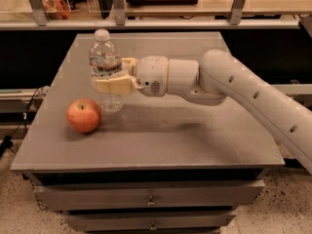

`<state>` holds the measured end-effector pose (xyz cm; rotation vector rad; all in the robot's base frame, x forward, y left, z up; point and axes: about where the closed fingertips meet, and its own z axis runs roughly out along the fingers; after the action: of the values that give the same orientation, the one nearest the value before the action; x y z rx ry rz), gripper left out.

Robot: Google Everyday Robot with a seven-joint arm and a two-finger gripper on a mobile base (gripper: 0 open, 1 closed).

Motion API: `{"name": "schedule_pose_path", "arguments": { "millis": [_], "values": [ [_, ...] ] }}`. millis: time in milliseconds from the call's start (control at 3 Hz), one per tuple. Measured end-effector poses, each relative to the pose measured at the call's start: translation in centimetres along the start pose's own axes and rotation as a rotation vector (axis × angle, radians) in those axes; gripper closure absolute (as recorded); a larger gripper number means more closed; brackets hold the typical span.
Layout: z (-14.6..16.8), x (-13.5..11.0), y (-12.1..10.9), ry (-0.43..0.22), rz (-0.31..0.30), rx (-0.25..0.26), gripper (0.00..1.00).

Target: Move water bottle near apple

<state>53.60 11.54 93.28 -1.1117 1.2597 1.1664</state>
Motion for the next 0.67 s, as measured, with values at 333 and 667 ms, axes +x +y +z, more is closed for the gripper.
{"name": "schedule_pose_path", "arguments": {
  "millis": [333, 667],
  "values": [
    [0.54, 0.27, 0.28, -0.004, -0.01, -0.024, 0.74],
    [0.88, 0.52, 0.58, -0.014, -0.018, -0.042, 0.5]
  ]
}}
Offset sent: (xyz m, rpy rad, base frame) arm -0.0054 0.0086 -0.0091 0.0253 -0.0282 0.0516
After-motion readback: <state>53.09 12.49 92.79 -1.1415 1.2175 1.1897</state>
